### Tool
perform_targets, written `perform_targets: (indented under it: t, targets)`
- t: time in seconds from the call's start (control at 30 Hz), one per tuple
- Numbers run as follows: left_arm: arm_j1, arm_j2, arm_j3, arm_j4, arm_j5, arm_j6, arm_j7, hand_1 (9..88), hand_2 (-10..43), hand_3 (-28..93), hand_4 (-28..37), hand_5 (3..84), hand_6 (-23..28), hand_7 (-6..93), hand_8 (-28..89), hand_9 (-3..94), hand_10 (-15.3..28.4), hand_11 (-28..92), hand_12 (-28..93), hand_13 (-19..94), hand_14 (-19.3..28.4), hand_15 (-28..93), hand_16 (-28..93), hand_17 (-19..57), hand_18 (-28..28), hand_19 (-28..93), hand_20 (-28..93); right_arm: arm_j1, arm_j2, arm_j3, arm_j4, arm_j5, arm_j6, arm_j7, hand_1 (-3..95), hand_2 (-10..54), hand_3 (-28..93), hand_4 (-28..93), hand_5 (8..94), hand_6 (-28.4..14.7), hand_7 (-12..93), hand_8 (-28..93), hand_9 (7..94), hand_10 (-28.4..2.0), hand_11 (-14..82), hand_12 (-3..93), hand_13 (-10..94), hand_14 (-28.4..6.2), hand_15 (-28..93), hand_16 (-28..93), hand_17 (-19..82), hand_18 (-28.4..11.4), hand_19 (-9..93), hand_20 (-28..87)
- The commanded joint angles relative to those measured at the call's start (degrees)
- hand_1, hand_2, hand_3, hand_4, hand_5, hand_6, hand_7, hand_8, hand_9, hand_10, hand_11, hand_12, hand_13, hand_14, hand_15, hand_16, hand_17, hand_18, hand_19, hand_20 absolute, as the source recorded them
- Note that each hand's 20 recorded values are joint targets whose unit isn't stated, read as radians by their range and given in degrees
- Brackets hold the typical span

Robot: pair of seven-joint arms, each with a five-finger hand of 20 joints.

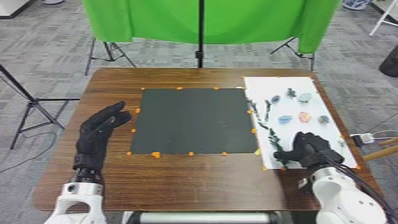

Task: Arrange flowers

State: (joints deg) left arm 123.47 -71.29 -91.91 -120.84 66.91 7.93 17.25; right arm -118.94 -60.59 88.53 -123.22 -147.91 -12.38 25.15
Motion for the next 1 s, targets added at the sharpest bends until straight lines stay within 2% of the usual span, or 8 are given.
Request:
perform_targets:
  t: [0.03,0.37,0.43,0.47,0.53,0.6,0.7,1.0]
  targets:
    - [1.0,-0.06,-0.01,0.34,-0.65,-0.07,-1.08,31.9,-3.9,63,-11.7,48.2,2.1,16.2,-5,47.9,12.9,21,17,41,16.2,19,4,10.0,11.2,3,23,1.5,-1.4,-3.0,2.0,-1.8,2.4,-0.9,36.8,-9.5,44,-19,78.4,-5.0,20,-6,88.1,-13.9,26.9,21.2,94,-4.7,40,25,72,-4.5,77,38]
    - [0.6,-0.01,0.06,0.72,-0.32,-0.33,-1.57,31.9,-3.6,62,-11.8,48.3,2.2,16.2,-5,47.8,13.0,21,17,41,16.2,19,4,10.0,11.2,3,23,4.7,-2.3,-8.3,5.7,-4.0,1.6,-0.8,48.0,-9.5,45,-3,80.2,-4.4,21,6,90.7,-13.0,29.3,21.6,94,-3.8,47,23,73,-4.4,80,39]
    - [0.6,0.31,-0.1,1.46,0.22,-0.36,-1.98,32.0,-3.5,62,-11.9,48.2,2.2,16.2,-5,47.8,13.0,21,17,41,16.2,19,4,10.0,11.2,3,23,4.5,-2.4,-8.3,6.1,-3.7,2.6,-0.5,73.8,-9.5,-10,38,81.8,-4.2,21,18,91.6,-12.5,30.2,21.8,94,-3.5,50,22,73,-4.3,82,38]
    - [0.7,0.68,-0.13,2.03,0.2,0.2,-2.25,32.0,-3.5,62,-11.9,48.2,2.2,16.1,-5,47.8,13.0,21,17,41,16.2,19,4,10.0,11.2,3,23,4.3,-2.4,-8.0,6.0,-3.4,2.7,-0.6,77.3,-9.5,-15,45,82.3,-4.1,21,19,92.0,-12.2,30.6,22.4,94,-3.3,51,22,73,-4.3,83,38]
    - [1.1,1.71,-0.53,2.97,-0.9,1.41,-2.84,32.1,-3.4,62,-12.0,48.3,2.3,16.1,-5,47.7,13.0,21,17,41,16.2,19,4,10.2,11.2,4,24,3.9,-2.4,-7.2,5.6,-2.7,3.7,-1.0,64.4,-9.5,31,17,83.0,-3.3,23,20,93.1,-11.5,31.3,24.7,94,-2.8,54,22,74,-4.5,85,38]
    - [1.9,2.45,-1.41,3.47,-1.61,2.01,-3.24,32.3,-3.3,62,-12.0,48.3,2.3,16.2,-5,47.7,13.0,21,17,41,16.2,19,4,10.3,11.1,4,24,3.9,-2.1,-6.4,5.0,-2.3,5.6,-1.5,60.0,-9.5,46,8,83.0,-3.1,25,21,93.2,-11.5,33.7,22.7,94,-2.5,56,21,74,-4.8,87,38]
    - [2.4,3.34,-2.54,4.51,-1.85,2.92,-3.62,32.3,-3.3,62,-11.9,48.4,2.5,16.3,-5,47.7,13.0,21,17,41,16.3,19,4,10.3,11.1,4,24,5.2,-1.5,-5.0,3.2,-1.2,8.8,-1.5,58.8,-9.5,50,7,82.8,-3.1,26,23,93.1,-11.3,36.6,22.3,94,-1.9,58,21,74,-5.0,88,39]
    - [2.0,4.9,-3.11,8.29,-7.01,5.05,-3.08,32.2,-3.6,63,-11.7,48.7,2.2,16.8,-5,47.9,13.0,21,17,41,16.3,20,4,10.5,11.1,4,24,16.6,-0.2,-8.4,-1.7,7.1,11.8,-2.2,58.0,-9.5,53,7,82.3,-3.1,29,23,92.8,-11.1,40.0,21.4,94,-1.7,61,20,74,-5.4,90,40]
